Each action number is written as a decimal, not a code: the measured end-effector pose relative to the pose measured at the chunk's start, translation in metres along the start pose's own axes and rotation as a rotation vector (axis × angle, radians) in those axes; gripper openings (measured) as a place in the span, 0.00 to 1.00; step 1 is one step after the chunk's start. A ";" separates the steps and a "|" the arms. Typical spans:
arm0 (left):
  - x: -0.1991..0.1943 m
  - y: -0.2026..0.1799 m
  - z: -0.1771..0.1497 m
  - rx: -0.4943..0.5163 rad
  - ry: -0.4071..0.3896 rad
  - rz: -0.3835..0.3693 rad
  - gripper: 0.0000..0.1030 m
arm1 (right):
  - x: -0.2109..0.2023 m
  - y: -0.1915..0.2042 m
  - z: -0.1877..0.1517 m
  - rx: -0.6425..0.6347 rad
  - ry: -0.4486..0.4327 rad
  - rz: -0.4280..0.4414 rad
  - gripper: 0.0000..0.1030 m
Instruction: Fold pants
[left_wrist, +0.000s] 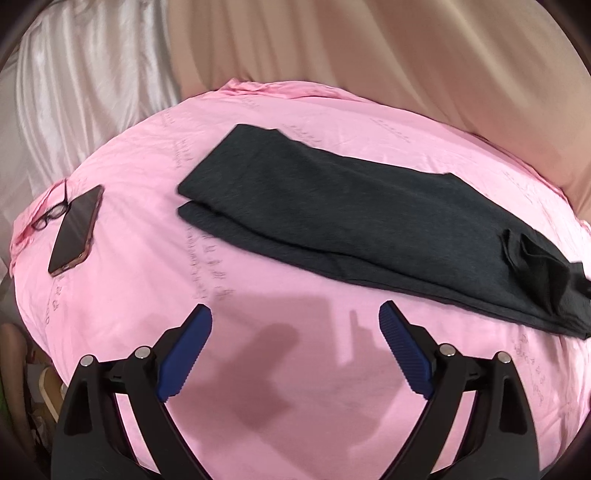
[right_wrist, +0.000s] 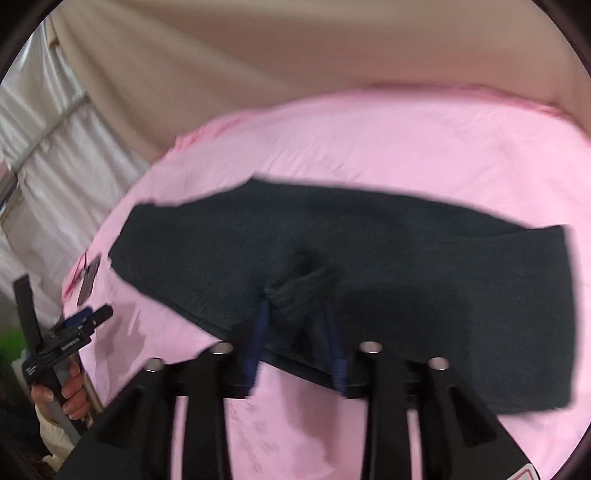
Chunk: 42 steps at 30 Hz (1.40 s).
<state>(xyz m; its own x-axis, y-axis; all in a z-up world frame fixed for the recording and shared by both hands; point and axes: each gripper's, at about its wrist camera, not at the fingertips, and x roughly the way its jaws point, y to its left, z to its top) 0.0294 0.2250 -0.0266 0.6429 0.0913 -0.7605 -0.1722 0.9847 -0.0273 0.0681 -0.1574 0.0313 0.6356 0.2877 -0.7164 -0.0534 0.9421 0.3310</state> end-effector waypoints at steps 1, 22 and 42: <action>0.002 0.004 0.000 -0.013 0.000 0.001 0.88 | -0.017 -0.021 -0.001 0.037 -0.036 -0.051 0.53; -0.004 -0.040 0.007 -0.034 0.052 -0.010 0.89 | -0.024 -0.149 -0.054 0.363 -0.031 -0.009 0.10; 0.019 0.010 0.017 -0.259 0.138 -0.068 0.89 | -0.131 -0.181 -0.077 0.299 -0.156 -0.386 0.32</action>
<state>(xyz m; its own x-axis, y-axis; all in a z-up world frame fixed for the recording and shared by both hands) 0.0521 0.2394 -0.0303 0.5551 -0.0122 -0.8317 -0.3283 0.9155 -0.2325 -0.0649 -0.3524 0.0173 0.6740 -0.1223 -0.7285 0.4160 0.8778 0.2374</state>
